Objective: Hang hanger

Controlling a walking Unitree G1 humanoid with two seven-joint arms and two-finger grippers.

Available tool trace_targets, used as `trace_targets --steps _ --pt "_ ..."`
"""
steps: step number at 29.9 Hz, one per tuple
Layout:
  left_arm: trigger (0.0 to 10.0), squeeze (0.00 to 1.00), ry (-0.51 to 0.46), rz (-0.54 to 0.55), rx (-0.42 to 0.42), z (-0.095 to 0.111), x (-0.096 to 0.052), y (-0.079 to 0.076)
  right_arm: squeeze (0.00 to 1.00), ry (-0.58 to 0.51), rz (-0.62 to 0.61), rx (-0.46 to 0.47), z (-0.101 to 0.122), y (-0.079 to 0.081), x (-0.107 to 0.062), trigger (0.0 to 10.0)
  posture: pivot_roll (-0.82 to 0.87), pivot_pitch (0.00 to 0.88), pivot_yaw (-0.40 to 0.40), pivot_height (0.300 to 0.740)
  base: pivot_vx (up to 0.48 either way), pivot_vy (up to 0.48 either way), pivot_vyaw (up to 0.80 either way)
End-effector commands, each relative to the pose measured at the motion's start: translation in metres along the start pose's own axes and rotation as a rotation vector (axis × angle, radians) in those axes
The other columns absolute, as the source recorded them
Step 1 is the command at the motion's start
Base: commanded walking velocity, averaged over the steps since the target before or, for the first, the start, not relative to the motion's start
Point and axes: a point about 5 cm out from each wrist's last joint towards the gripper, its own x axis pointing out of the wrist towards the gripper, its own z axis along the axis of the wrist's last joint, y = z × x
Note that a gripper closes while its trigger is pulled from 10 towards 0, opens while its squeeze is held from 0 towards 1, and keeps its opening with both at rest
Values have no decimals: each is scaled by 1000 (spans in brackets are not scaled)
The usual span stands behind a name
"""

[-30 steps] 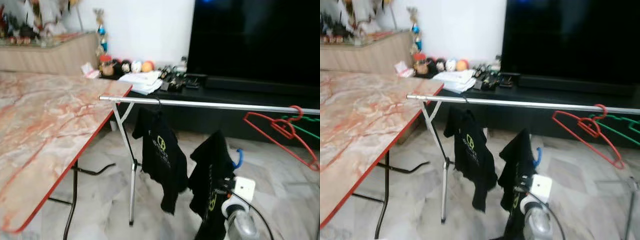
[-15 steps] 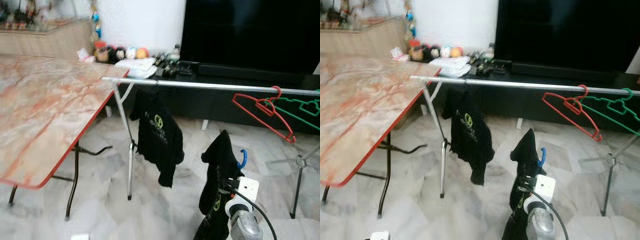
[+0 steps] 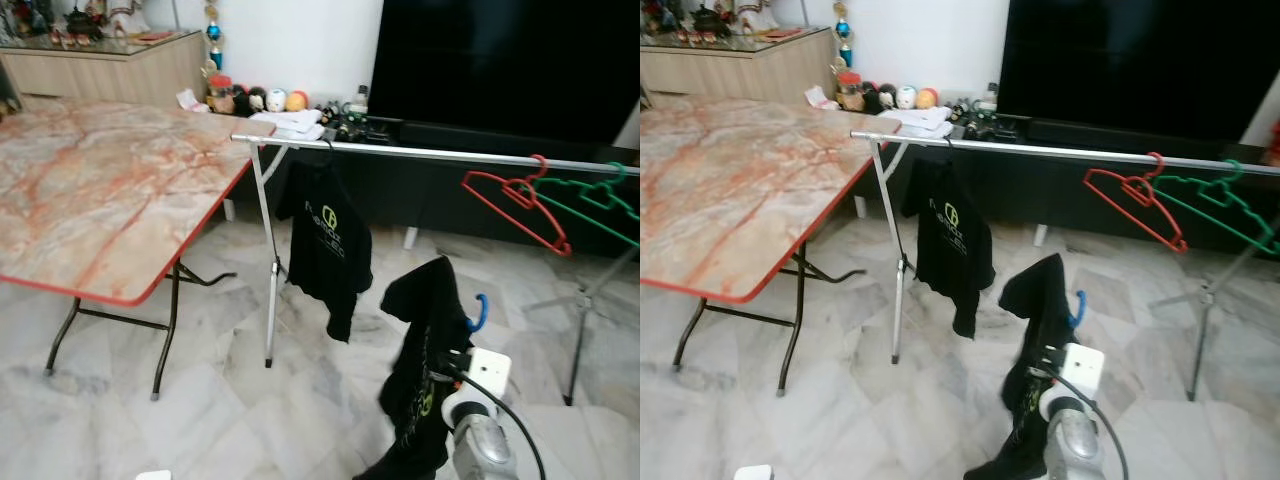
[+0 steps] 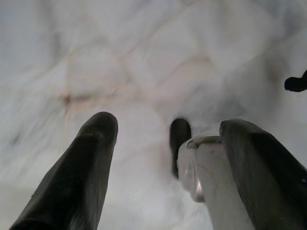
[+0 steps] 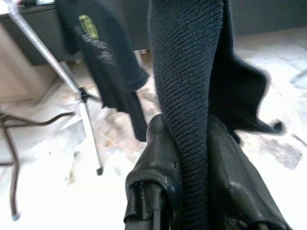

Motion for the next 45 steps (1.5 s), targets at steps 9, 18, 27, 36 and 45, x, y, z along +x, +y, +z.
trace_targets --steps 9,18,27,36,45 --pt "10000 0 30 16 -18 -9 -3 4 0 -28 -4 -1 8 0 3 10000 100 0 -16 740 -172 0 0" --pt "10000 0 26 6 0 -8 -2 4 0 -8 -29 -16 6 -7 3 10000 92 4 -12 740 0 0 0" --pt "10000 0 -118 -45 57 30 5 0 0 123 14 -130 -5 -10 4 10000 95 11 -16 740 0 0 0" --pt "10000 0 -408 -163 251 107 7 -14 0 335 189 -358 -25 -15 -2 10000 100 22 -18 740 0 0 0" --pt "10000 0 -467 -490 544 126 -1 -58 0 375 556 -561 -22 -6 -6 10000 86 28 -15 740 0 0 0"
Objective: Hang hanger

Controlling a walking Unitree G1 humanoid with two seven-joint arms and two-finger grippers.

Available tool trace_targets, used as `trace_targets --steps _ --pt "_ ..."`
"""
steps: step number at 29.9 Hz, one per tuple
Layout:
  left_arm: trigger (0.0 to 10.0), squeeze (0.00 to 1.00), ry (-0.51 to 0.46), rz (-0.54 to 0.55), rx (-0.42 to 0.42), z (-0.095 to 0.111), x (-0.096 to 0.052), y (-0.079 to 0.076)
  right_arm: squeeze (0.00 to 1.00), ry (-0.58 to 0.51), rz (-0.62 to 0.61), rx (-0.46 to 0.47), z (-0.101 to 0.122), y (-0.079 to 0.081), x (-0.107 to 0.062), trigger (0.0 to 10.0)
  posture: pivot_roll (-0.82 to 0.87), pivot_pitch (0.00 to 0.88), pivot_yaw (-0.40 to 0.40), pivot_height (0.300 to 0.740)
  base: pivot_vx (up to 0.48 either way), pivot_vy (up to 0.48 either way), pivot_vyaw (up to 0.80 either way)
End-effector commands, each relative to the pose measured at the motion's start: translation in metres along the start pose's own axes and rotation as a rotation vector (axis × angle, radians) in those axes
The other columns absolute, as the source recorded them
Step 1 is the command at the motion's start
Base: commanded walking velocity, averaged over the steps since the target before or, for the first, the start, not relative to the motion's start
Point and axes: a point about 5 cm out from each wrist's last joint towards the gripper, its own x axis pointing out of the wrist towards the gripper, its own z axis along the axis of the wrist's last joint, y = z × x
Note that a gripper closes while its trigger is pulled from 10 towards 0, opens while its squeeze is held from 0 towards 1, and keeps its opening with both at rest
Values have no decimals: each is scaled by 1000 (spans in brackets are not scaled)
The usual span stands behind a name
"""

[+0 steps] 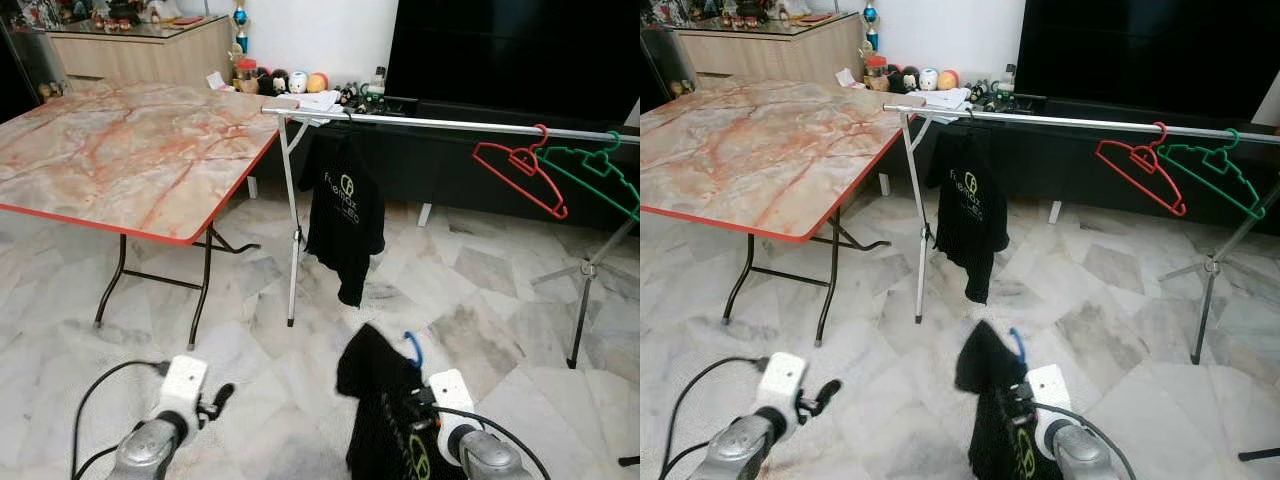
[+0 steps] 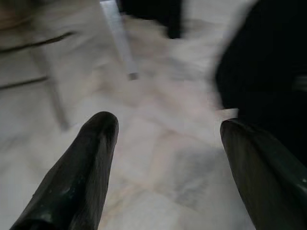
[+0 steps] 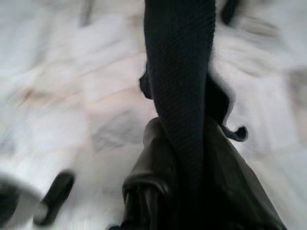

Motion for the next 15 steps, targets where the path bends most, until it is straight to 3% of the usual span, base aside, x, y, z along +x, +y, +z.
trace_targets --steps 1,6,8,12,13,14,15 --pt "10000 0 -3 -85 56 4 2 -7 0 -81 68 -92 20 -5 -2 10000 87 28 -17 740 0 0 0" --pt "10000 0 -17 -153 125 13 4 -10 0 -139 243 -190 26 -8 -14 10000 80 28 -23 740 0 0 0" --pt "10000 0 -28 -168 138 16 6 -13 0 -137 266 -186 25 -8 -17 10000 81 25 -26 740 0 0 0" --pt "10000 0 -52 -189 145 21 9 -20 0 -150 418 -255 20 2 -25 10000 74 21 -26 740 0 0 0" --pt "10000 153 -52 -199 148 20 9 -22 0 -148 461 -274 18 4 -28 10000 69 19 -26 740 0 0 0" --pt "10000 153 -52 -199 148 20 9 -22 0 -148 461 -274 18 4 -28 10000 69 19 -26 740 0 0 0" --pt "10000 1000 -47 -208 150 20 10 -24 0 -152 487 -290 19 5 -31 10000 67 17 -27 740 0 0 0"
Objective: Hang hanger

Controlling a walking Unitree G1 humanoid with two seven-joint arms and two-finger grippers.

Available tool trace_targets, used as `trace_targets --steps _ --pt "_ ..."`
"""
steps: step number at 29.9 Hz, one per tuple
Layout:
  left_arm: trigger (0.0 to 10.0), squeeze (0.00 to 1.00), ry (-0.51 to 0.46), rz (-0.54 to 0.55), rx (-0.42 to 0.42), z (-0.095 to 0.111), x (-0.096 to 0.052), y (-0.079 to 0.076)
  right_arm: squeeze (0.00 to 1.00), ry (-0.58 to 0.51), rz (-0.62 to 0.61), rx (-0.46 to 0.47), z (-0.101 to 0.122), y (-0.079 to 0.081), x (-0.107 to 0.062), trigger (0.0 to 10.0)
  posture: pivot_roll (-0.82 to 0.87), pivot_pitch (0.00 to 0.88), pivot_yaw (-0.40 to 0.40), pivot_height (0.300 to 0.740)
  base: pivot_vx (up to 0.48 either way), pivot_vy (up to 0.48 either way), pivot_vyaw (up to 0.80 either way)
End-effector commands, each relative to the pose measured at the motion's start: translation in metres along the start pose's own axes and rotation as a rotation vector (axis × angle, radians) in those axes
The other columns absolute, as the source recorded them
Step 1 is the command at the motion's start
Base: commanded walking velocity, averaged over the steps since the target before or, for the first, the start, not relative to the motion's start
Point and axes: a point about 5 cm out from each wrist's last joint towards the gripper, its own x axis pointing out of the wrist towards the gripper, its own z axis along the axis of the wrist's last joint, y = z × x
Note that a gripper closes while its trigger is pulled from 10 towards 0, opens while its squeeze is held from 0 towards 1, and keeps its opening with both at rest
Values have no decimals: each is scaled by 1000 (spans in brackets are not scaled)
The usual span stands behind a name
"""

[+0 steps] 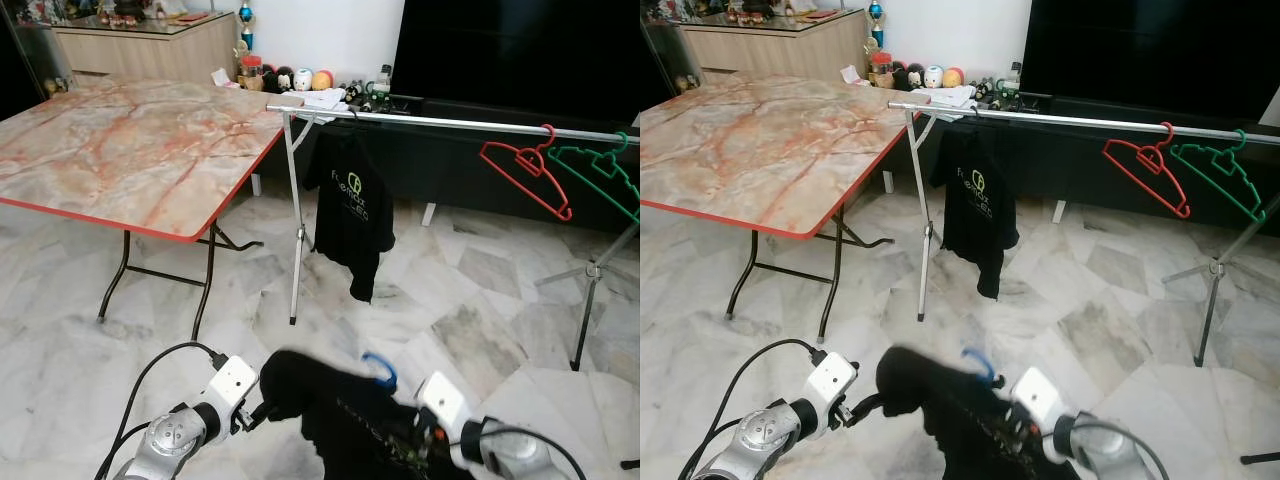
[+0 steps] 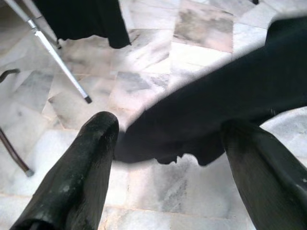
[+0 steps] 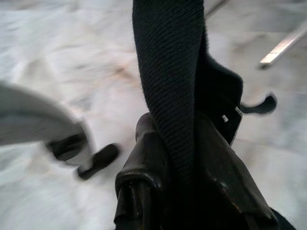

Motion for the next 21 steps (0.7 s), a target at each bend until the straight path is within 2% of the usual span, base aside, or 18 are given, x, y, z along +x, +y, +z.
trace_targets --steps 1,5,8,9,21 --pt "10000 1000 9 -34 26 1 2 -4 0 -55 40 -53 16 -4 -7 10000 64 18 -26 740 0 0 0" --pt "10000 1000 -3 -29 13 4 3 -4 0 -101 111 -44 23 0 -15 10000 62 14 -28 740 0 0 0" --pt "10000 1000 -2 -26 27 5 3 -2 0 -68 121 -89 23 -1 -24 10000 63 14 -31 740 0 0 0" --pt "10000 0 0 -26 26 4 2 -2 0 -71 122 -90 24 -2 -26 10000 63 14 -31 740 0 0 0" --pt "10000 0 32 -28 -16 2 3 0 0 -85 167 -85 34 1 -40 10000 58 45 -32 740 0 0 0"
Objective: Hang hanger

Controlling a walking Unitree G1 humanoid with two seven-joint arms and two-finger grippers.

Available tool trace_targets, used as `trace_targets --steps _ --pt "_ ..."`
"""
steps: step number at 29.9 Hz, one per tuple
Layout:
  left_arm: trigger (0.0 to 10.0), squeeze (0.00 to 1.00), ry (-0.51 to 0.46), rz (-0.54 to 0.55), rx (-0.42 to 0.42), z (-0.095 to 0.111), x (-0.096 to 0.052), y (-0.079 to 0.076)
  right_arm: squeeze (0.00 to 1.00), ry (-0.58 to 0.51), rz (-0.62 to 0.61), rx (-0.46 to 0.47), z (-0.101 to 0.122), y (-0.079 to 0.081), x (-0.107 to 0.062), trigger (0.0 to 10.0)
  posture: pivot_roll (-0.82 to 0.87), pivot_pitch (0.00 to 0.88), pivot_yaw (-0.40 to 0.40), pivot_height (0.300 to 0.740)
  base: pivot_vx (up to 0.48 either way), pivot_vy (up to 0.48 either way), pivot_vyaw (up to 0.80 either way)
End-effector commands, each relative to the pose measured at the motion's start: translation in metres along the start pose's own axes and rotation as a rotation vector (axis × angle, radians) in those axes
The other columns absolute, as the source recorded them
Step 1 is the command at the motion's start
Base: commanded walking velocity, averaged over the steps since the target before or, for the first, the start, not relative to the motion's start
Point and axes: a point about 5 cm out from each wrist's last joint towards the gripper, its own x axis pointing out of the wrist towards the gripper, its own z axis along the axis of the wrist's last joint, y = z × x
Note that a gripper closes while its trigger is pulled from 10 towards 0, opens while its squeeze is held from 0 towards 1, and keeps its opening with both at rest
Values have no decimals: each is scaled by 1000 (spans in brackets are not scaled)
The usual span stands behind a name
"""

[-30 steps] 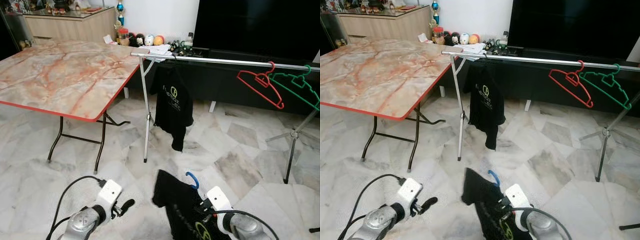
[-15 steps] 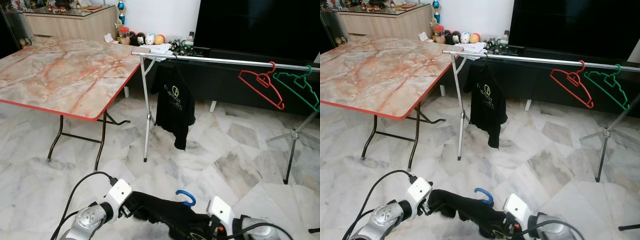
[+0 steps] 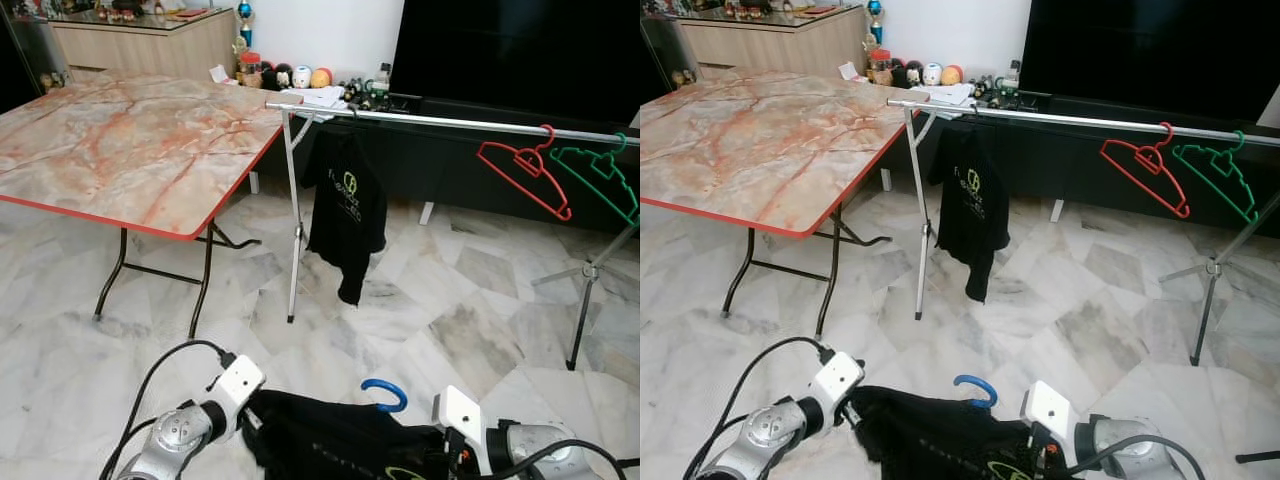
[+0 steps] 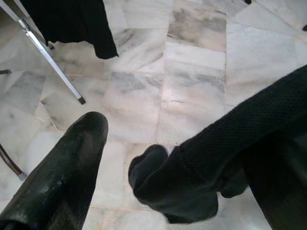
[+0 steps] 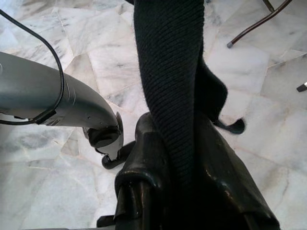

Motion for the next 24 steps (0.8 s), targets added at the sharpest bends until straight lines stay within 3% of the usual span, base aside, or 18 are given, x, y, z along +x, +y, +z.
trace_targets --steps 1,4,10,12,20,24 --pt "10000 0 20 -10 -27 -2 0 0 0 -42 16 -26 9 1 -5 10000 59 48 -32 740 0 0 0" --pt "10000 0 37 -24 -13 -3 1 -1 0 -39 21 -21 10 2 -9 10000 54 49 -32 740 0 0 0" --pt "10000 0 39 -118 -66 -6 -1 -5 0 -19 7 -22 9 1 -17 10000 50 51 -31 740 0 0 0" --pt "10000 0 31 -200 -130 -7 -5 -8 0 -7 13 -24 7 1 -19 10000 52 52 -32 740 0 0 0" --pt "10000 0 -15 -259 -242 -2 -10 -3 0 7 9 -24 7 -1 -18 10000 56 51 -35 740 0 0 0" --pt "10000 0 -3 -302 -232 -3 -11 -5 0 7 11 -21 7 -1 -17 10000 60 52 -35 740 0 0 0"
